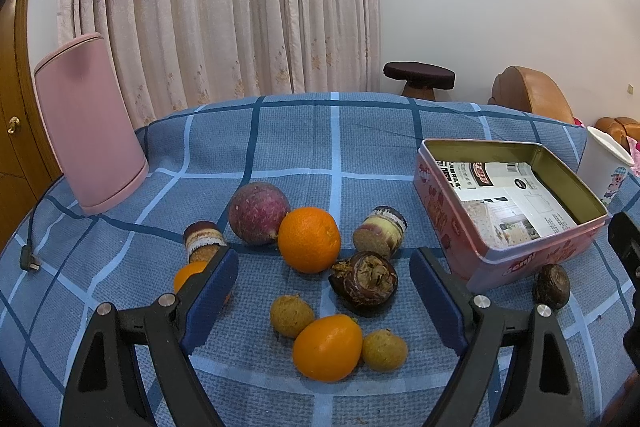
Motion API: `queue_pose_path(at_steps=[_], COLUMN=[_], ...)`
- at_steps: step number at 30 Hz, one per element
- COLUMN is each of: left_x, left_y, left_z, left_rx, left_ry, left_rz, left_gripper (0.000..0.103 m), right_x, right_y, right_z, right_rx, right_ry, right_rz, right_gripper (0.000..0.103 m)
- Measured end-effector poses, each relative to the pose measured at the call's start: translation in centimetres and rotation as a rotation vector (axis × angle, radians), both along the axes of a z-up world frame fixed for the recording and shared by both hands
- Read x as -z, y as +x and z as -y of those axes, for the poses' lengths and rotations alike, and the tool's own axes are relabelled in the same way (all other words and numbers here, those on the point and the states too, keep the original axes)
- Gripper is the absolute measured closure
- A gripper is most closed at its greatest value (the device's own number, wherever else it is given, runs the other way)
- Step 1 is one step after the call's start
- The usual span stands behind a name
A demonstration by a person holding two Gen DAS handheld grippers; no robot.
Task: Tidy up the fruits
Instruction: 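Grasp the dark round fruit with the right gripper while the left gripper grasps an orange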
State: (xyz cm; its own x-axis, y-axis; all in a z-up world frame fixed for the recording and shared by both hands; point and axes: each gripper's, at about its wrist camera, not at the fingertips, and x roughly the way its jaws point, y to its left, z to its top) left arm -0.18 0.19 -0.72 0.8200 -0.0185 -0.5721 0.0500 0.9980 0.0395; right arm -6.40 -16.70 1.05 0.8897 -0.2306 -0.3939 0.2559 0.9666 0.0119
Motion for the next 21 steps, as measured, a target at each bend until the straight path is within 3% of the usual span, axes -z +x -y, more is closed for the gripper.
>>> queue_pose_path(at_steps=[4, 9, 13, 15, 21], left_x=[0.0, -0.2, -0.1, 0.1, 0.4], left_y=[0.1, -0.3, -1.0, -1.6, -3.2], left_z=[-0.6, -3.0, -5.9, -7.0, -5.7], left_rx=[0.040, 0.070, 0.083, 0.098, 0.228], left_ry=[0.026, 0.031, -0.012, -0.044, -0.025], left_rz=[-0.008, -0.004, -0.028, -0.046, -0.080], left_gripper=[0.015, 0.015, 0.015, 0.015, 0.015], right_x=[0.1, 1.8, 3.1, 3.8, 5.5], right_y=[0.2, 1.0, 1.5, 2.1, 4.6], right_z=[1.0, 3.0, 3.2, 2.9, 1.6], right_rx=[0.001, -0.069, -0.119, -0.154, -0.209], right_ry=[0.029, 0.146, 0.192, 0.206, 0.211], right_rz=[-0.037, -0.169, -0.246, -0.294, -0.416], right_gripper=[0.009, 0.015, 0.017, 0.026, 0.037])
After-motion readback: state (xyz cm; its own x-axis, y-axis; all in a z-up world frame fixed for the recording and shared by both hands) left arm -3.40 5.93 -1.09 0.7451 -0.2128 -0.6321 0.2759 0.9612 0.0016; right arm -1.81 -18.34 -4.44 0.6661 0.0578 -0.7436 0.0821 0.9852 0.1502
